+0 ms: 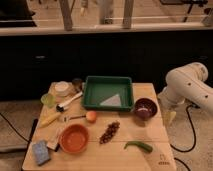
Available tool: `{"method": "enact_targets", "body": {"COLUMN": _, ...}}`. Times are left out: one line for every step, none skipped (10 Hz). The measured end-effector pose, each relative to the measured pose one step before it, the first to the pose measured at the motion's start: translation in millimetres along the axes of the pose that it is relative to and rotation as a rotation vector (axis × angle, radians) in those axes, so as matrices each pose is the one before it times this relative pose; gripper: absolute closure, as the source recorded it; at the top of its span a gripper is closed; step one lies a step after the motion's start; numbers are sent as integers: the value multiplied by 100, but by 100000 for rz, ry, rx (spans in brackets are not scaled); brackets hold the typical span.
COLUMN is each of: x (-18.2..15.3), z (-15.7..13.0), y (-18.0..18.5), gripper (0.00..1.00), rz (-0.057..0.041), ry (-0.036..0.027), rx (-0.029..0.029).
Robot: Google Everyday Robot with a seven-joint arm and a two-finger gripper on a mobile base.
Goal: Place pepper in red bowl
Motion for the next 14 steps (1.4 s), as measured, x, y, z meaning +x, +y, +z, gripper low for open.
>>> {"method": "enact_targets", "body": {"x": -4, "z": -1, "y": 0, "gripper": 20, "rz": -3, "ry": -2, "rx": 0}}
{"method": "enact_targets", "body": {"x": 4, "z": -2, "y": -2, "gripper": 20, "rz": 5, "ry": 4, "rx": 5}}
{"method": "enact_targets", "body": {"x": -2, "z": 2, "y": 1, "gripper": 20, "rz": 1, "ry": -4, "rx": -4}}
{"method": "enact_targets", "body": {"x": -3, "z": 0, "y": -3, "gripper": 20, "rz": 1, "ry": -6, "rx": 3}}
{"method": "enact_targets", "body": {"x": -30, "z": 83, "y": 114, "gripper": 20, "rz": -192, "ry": 145, "rx": -65}}
{"method": "enact_targets", "body": {"x": -422, "z": 412, "y": 620, "gripper": 20, "rz": -1303, "ry": 918, "rx": -30}}
{"method": "enact_targets", "body": {"x": -872, "z": 774, "y": 1105, "gripper": 20, "rz": -2277, "ry": 1246, "rx": -223}}
{"method": "enact_targets", "body": {"x": -1109, "z": 892, "y": 1291, "gripper": 20, "rz": -2269, "ry": 1192, "rx": -62}}
{"method": "enact_targets", "body": {"x": -410, "z": 384, "y": 663, "gripper": 20, "rz": -1420, "ry": 1019, "rx": -166}}
{"method": "enact_targets", "body": {"x": -142, "z": 41, "y": 38, "gripper": 20, "rz": -581, "ry": 150, "rx": 26}}
{"method": "enact_targets", "body": {"x": -178, "z": -2, "y": -41, "gripper": 20, "rz": -1084, "ry": 141, "rx": 347}}
{"method": "enact_targets", "body": {"x": -197, "z": 293, "y": 211, "gripper": 20, "rz": -1268, "ry": -4, "rx": 247}}
{"method": "enact_targets", "body": {"x": -203, "z": 279, "y": 274, "gripper": 20, "rz": -922, "ry": -129, "rx": 202}}
{"method": "enact_targets", "body": {"x": -595, "z": 617, "y": 731, "gripper": 20, "rz": -1420, "ry": -221, "rx": -24}}
